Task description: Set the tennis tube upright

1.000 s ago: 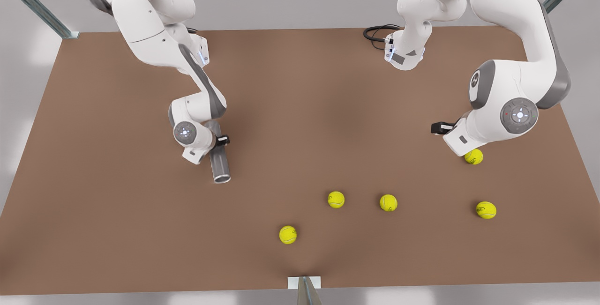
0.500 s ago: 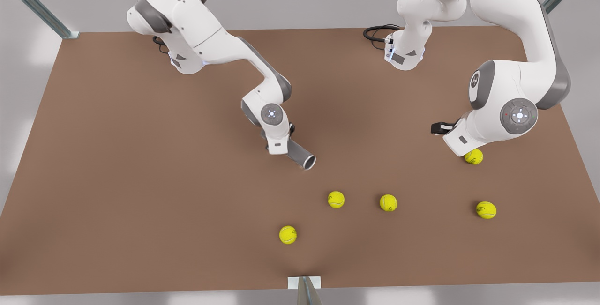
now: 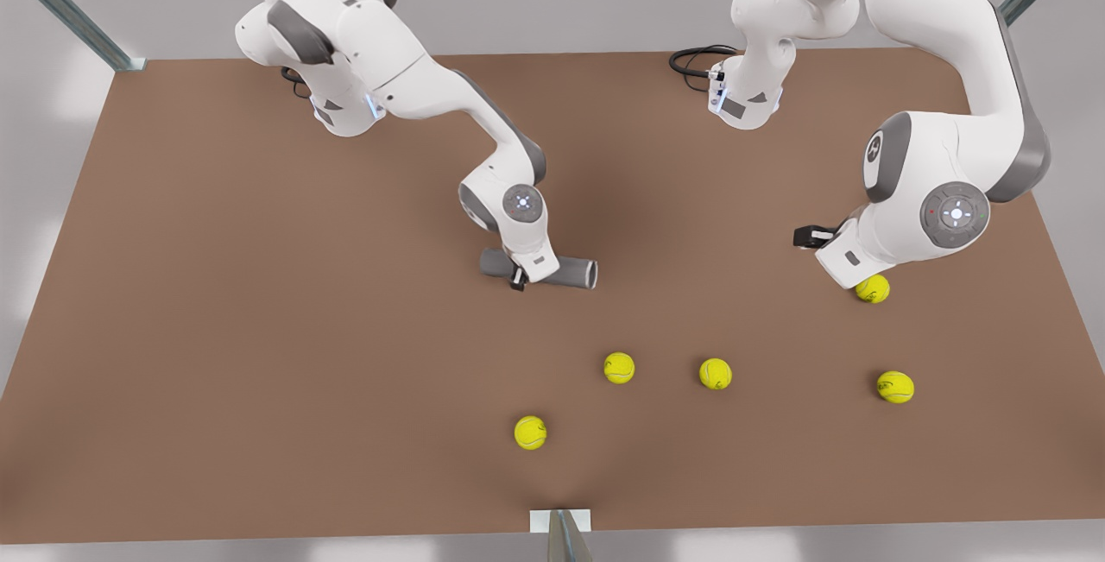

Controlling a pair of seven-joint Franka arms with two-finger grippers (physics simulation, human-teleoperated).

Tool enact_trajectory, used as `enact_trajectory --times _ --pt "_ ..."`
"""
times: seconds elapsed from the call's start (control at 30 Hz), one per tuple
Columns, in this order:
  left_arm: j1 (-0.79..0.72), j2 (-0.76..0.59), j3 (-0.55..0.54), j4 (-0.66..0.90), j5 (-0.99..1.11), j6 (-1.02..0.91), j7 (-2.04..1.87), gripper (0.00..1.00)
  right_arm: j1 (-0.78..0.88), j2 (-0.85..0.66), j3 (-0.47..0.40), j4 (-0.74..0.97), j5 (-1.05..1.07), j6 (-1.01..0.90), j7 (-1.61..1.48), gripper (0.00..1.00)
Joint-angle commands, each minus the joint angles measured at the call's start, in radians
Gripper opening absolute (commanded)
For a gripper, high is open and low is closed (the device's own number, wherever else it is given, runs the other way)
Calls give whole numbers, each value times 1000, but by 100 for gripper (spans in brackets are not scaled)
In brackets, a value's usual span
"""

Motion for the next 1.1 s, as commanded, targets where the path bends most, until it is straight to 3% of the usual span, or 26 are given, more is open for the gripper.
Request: enact_trajectory --times 0.0,0.13,0.17,0.4,0.5,0.57,0.6,0.63,0.67,0.7,0.77,0.87,0.93,1.0,1.07 --pt "-1 0 -1 0 0 0 0 100 2 3 0 0 0 0 1 93" --pt "-1 1 0 0 0 -3 0 100 22 17 0 0 0 28 3 94" --pt "-1 1 0 0 0 -3 0 100 27 20 0 0 0 29 3 100" --pt "-9 6 2 0 0 -3 -2 100 29 18 -2 0 3 28 -3 100" --pt "-10 6 3 0 0 -5 -2 100 32 -52 2 0 14 -4 0 100" --pt "-10 6 3 0 0 -3 -2 100 15 -135 11 20 41 -131 -3 100" --pt "-10 6 3 0 0 -3 -2 100 -46 -212 9 87 124 -355 9 100" --pt "-10 8 3 0 -3 -2 -17 100 -206 -275 6 247 167 -714 115 100" --pt "-7 47 3 3 -90 2 -72 100 -378 -305 3 365 153 -879 257 100" --pt "-5 118 8 32 -244 9 -228 100 -511 -365 -14 348 106 -883 372 100" --pt "-1 297 54 129 -662 86 -397 100 -625 -390 -15 305 58 -885 550 100" --pt "7 478 48 141 -1086 212 -410 100 -625 -384 -21 342 2 -900 566 100" --pt "-18 561 34 135 -1334 259 -209 100 -637 -382 -26 344 0 -946 621 100" --pt "-55 632 32 133 -1425 262 32 100 -634 -382 -25 344 -72 -946 630 100" --pt "-78 580 35 29 -1430 262 185 100 -651 -384 -26 341 -119 -975 621 100"
